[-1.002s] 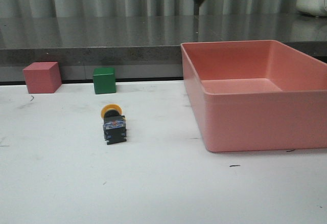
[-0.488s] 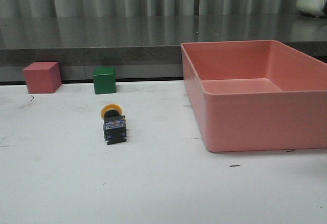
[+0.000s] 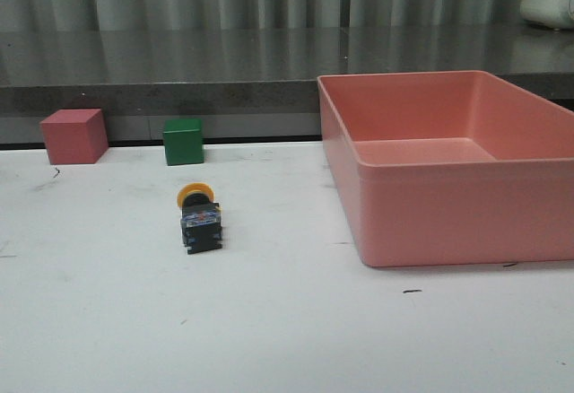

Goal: Place and stand button with both arms
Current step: 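Raise the right gripper and withdraw it from the table, then move the left gripper down over the yellow button cap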

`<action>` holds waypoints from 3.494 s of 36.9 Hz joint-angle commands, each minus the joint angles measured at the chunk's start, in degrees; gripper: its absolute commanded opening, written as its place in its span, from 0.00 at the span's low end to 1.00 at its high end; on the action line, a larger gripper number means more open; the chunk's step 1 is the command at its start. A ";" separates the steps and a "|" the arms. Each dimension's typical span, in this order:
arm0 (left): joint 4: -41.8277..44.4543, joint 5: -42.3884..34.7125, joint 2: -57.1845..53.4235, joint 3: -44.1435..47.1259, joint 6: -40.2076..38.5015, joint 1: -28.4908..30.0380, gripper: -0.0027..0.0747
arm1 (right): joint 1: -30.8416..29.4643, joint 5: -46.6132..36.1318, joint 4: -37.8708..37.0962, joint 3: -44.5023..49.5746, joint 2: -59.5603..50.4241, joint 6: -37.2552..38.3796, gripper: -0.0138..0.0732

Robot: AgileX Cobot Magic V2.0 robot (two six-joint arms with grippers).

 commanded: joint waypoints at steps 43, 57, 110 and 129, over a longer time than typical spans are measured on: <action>-5.12 49.00 59.16 -62.97 1.32 -21.45 0.90 | -0.30 -12.67 0.09 6.05 -8.61 -0.80 0.09; -6.40 62.55 79.38 -85.73 -0.82 -21.34 0.90 | -0.30 -12.55 1.27 6.05 -8.61 -0.75 0.09; -13.46 62.55 99.73 -88.50 -7.90 -23.48 0.90 | -0.30 -12.66 1.39 6.05 -8.61 -0.75 0.09; -12.00 62.55 99.75 -88.50 -8.17 -23.40 0.90 | -0.30 -12.67 1.44 6.05 -8.61 -0.75 0.09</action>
